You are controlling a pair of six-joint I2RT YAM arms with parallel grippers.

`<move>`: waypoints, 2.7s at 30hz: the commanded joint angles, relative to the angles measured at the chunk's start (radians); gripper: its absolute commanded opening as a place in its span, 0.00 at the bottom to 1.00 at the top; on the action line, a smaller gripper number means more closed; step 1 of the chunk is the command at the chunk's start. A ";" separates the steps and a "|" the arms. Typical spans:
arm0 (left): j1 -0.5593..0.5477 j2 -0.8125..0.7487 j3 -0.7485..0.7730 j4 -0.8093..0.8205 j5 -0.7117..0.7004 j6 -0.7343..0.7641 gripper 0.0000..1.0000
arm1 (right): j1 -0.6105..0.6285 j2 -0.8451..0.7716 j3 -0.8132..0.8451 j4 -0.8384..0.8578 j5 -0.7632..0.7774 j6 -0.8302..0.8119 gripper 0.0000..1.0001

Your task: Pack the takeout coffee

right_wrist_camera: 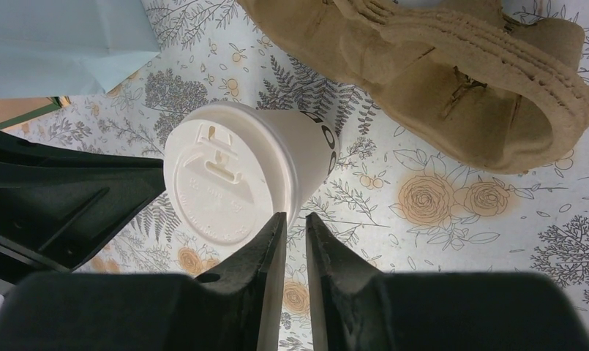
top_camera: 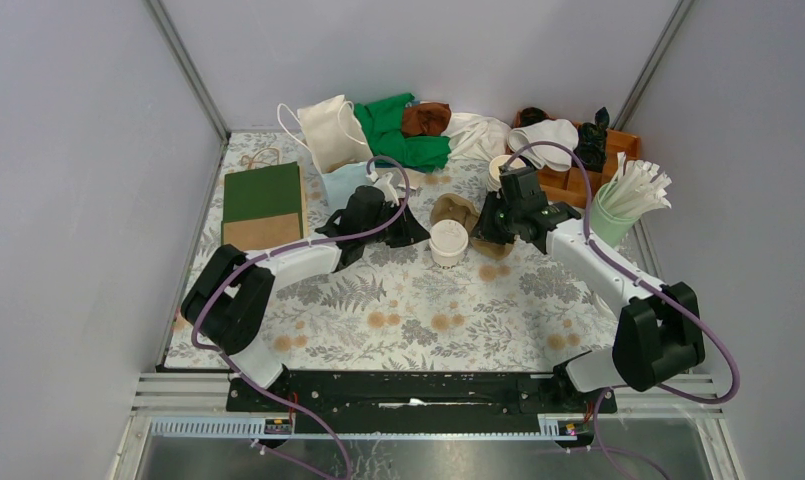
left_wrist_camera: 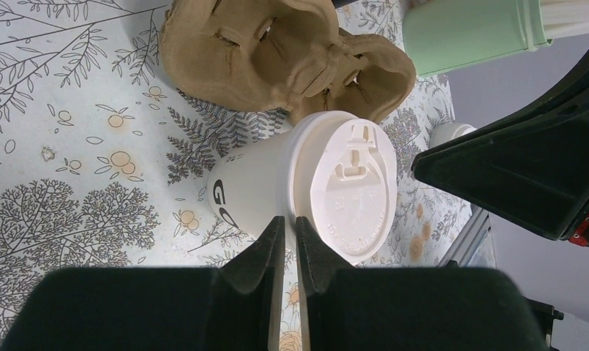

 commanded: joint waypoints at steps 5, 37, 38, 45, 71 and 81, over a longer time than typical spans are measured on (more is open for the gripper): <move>-0.008 -0.006 0.021 -0.056 -0.034 0.036 0.13 | -0.005 0.023 0.001 0.027 -0.020 0.002 0.23; -0.055 0.009 -0.048 -0.056 -0.116 0.048 0.11 | -0.007 0.055 -0.050 0.021 -0.021 -0.006 0.20; -0.055 -0.001 -0.028 -0.074 -0.118 0.055 0.11 | -0.007 0.049 -0.030 0.008 -0.012 -0.011 0.20; -0.056 -0.052 0.126 -0.205 -0.130 0.108 0.15 | -0.007 0.045 0.098 -0.072 0.024 -0.051 0.26; -0.003 -0.583 0.271 -0.727 -0.484 0.273 0.99 | 0.261 0.302 0.490 -0.381 0.425 -0.005 1.00; 0.163 -0.709 0.219 -0.753 -0.591 0.247 0.99 | 0.276 0.356 0.514 -0.380 0.426 0.011 1.00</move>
